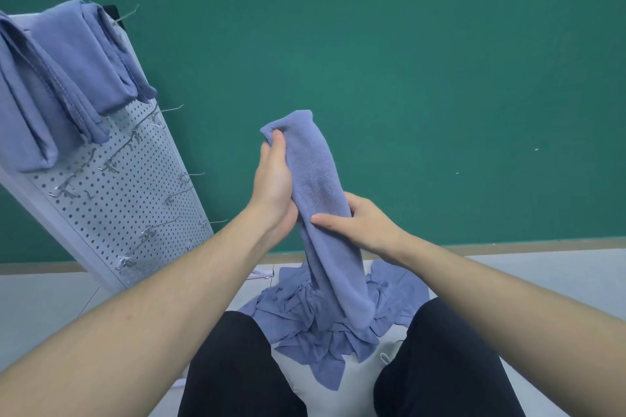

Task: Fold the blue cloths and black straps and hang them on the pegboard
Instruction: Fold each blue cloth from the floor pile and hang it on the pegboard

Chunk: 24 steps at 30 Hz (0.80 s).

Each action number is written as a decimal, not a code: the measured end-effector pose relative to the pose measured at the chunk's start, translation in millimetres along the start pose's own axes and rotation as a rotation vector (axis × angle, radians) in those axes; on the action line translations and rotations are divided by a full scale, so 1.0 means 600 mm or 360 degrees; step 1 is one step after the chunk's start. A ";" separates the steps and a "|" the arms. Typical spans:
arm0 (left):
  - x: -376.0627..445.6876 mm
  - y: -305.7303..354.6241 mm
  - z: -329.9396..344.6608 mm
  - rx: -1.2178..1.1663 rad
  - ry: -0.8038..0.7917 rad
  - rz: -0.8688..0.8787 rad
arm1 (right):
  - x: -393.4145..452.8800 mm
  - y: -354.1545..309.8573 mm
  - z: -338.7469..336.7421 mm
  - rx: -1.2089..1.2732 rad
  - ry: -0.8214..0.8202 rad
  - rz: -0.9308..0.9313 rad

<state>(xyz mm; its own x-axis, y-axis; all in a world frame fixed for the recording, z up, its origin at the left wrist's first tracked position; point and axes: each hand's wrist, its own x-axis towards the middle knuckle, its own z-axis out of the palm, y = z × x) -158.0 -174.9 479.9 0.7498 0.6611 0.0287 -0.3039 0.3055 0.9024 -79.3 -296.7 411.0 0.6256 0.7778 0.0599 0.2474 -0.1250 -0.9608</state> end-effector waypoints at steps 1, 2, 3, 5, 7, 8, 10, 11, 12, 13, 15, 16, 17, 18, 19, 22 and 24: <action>0.002 0.005 -0.001 -0.0052 0.0024 0.0001 | -0.001 0.006 0.005 -0.0032 -0.0013 0.0020; 0.004 0.011 -0.001 -0.0100 0.0043 -0.0001 | -0.003 0.015 0.010 -0.0070 -0.0020 0.0039; 0.007 0.016 -0.003 -0.0141 0.0065 -0.0002 | -0.004 0.026 0.015 -0.0113 -0.0021 0.0045; 0.014 0.025 -0.008 -0.0207 0.0114 0.0009 | -0.006 0.051 0.020 -0.0229 -0.0016 0.0044; 0.023 0.029 -0.016 -0.0244 0.0162 0.0018 | -0.006 0.073 0.015 -0.0356 -0.0040 0.0092; 0.028 0.029 -0.022 -0.0244 0.0189 0.0017 | -0.006 0.081 0.011 -0.0393 -0.0084 0.0133; 0.036 0.027 -0.030 -0.0214 0.0224 -0.0011 | -0.004 0.086 0.005 -0.0376 -0.0169 0.0171; 0.040 0.024 -0.034 -0.0198 0.0230 -0.0035 | -0.002 0.083 0.005 -0.0276 -0.0174 0.0156; 0.042 0.021 -0.036 -0.0184 0.0232 -0.0057 | 0.004 0.077 0.006 -0.0124 -0.0152 0.0116; 0.045 0.018 -0.038 -0.0166 0.0230 -0.0068 | 0.013 0.067 0.007 0.0027 -0.0109 0.0051; 0.050 0.014 -0.038 -0.0144 0.0235 -0.0077 | 0.033 0.039 0.009 0.0213 -0.0019 -0.0031; 0.053 0.013 -0.039 -0.0143 0.0245 -0.0083 | 0.044 0.025 0.009 0.0277 -0.0002 -0.0029; 0.056 0.014 -0.040 -0.0144 0.0257 -0.0082 | 0.053 0.012 0.010 0.0332 -0.0006 -0.0016; 0.058 0.017 -0.042 -0.0157 0.0274 -0.0075 | 0.061 0.002 0.009 0.0349 -0.0010 -0.0004; 0.062 0.020 -0.045 -0.0181 0.0278 -0.0068 | 0.068 -0.005 0.008 0.0334 0.0002 -0.0007; 0.069 0.036 -0.064 -0.0234 0.0289 -0.0055 | 0.094 -0.023 -0.003 0.0218 0.0074 -0.0061; 0.068 0.047 -0.087 -0.0199 0.0290 -0.0066 | 0.112 -0.043 -0.014 0.0130 0.0064 -0.0092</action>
<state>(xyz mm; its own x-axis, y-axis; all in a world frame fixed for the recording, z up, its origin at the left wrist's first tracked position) -166.7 -103.7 484.2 0.6482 0.7554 -0.0958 -0.3538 0.4102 0.8406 -37.4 -246.6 442.2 0.6416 0.7567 0.1250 0.2239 -0.0290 -0.9742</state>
